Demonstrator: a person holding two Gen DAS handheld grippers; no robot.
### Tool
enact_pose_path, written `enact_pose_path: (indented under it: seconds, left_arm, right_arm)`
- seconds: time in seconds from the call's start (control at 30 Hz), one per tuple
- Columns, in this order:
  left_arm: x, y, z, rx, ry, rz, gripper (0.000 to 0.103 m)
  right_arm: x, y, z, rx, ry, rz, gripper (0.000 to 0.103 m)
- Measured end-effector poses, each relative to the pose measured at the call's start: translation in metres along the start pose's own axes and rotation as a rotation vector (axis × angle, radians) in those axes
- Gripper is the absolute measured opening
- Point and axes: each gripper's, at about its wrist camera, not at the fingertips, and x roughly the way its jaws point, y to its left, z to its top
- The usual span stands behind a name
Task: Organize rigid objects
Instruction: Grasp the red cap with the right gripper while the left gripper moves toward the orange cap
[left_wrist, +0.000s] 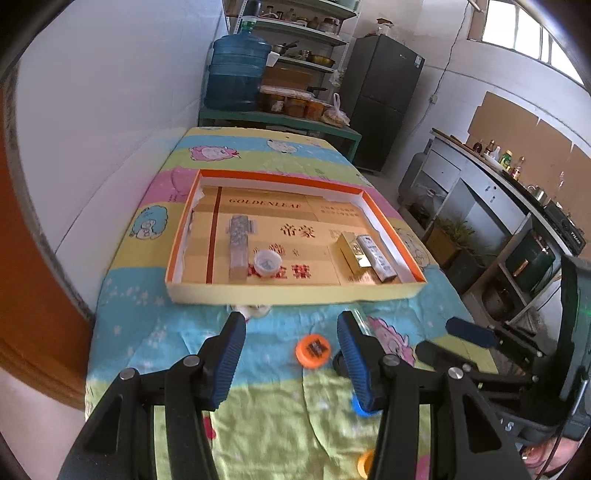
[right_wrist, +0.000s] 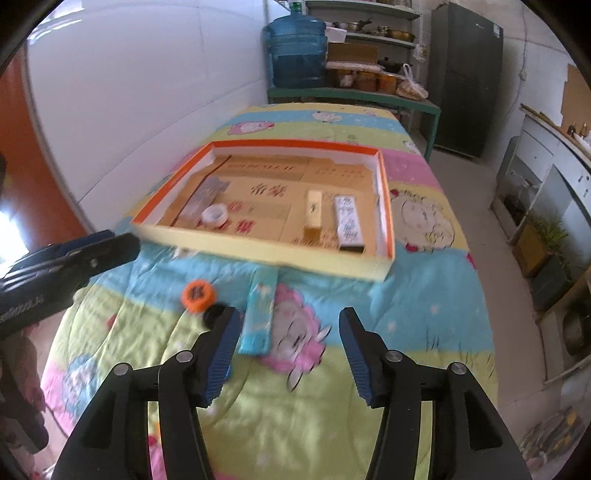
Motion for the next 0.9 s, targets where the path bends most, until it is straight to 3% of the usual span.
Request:
enact_pose_path:
  seconds: [0.47,0.73,0.8,0.9]
  left_arm:
    - [-0.021,-0.007,-0.048,0.001,-0.014,-0.011,0.052]
    - [-0.022,-0.015,-0.064,0.029,-0.007,-0.018,0.052]
    - [-0.023,-0.017,-0.065,0.036,-0.007,-0.02,0.052]
    - [-0.022,-0.018,-0.068,0.042,-0.003,-0.033,0.052]
  right_arm:
    - [-0.027,0.053,-0.081,-0.142,0.054,0.1,0.058]
    - [-0.017,0.069,-0.101,-0.199,0.078,0.083,0.057]
    - [-0.012,0.068,-0.102,-0.189,0.099,0.094,0.031]
    - [-0.01,0.062,-0.101,-0.162,0.1,0.108,0.031]
